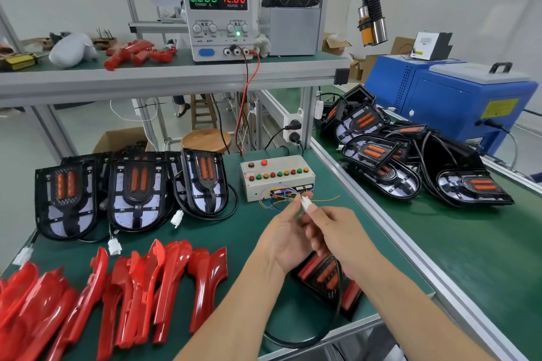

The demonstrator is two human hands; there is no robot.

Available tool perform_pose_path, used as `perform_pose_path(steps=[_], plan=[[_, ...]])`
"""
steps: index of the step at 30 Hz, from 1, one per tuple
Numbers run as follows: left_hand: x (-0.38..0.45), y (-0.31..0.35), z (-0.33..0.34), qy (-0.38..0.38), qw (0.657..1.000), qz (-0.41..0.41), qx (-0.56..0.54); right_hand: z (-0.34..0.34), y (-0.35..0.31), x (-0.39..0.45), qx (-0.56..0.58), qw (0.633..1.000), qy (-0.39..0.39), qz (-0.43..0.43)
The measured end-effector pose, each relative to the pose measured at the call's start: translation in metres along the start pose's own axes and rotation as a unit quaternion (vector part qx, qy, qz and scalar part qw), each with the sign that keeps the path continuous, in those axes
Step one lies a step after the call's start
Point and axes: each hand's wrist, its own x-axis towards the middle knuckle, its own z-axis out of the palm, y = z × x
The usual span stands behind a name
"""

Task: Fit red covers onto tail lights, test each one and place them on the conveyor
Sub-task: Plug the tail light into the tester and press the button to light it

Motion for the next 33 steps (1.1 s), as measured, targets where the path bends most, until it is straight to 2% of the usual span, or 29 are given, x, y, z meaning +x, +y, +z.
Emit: perform_pose_path(steps=[14,20,22,23,25,27,29,30,32,33], plan=[[-0.01,-0.006,0.004,0.049,0.997,0.001,-0.066,0.024,0.014,-0.003,0.034,0.996,0.087,-0.009],[-0.013,-0.005,0.0,0.04,0.996,-0.011,-0.074,0.028,0.012,-0.009,0.031,0.996,0.086,-0.001],[-0.014,0.0,-0.001,0.032,0.998,-0.022,-0.052,0.023,0.004,-0.011,-0.029,0.997,0.067,-0.007],[-0.014,0.003,-0.001,0.034,0.998,-0.028,-0.047,0.016,0.001,-0.011,-0.11,0.992,0.059,-0.02],[-0.011,0.008,-0.003,0.061,0.996,-0.025,-0.068,-0.004,-0.001,-0.017,-0.291,0.951,0.076,-0.065],[-0.009,0.009,-0.008,0.108,0.992,-0.014,-0.058,-0.03,0.004,-0.027,-0.381,0.91,0.136,-0.093],[-0.009,0.009,-0.014,0.159,0.987,-0.008,-0.003,-0.06,0.018,-0.038,-0.377,0.898,0.213,-0.073],[-0.01,0.008,-0.017,0.186,0.982,-0.002,0.028,-0.073,0.028,-0.041,-0.375,0.895,0.238,-0.033],[-0.011,0.006,-0.021,0.237,0.968,0.009,0.082,-0.088,0.049,-0.047,-0.362,0.901,0.23,0.056],[-0.012,0.006,-0.023,0.256,0.961,0.013,0.104,-0.091,0.058,-0.051,-0.326,0.917,0.21,0.088]])
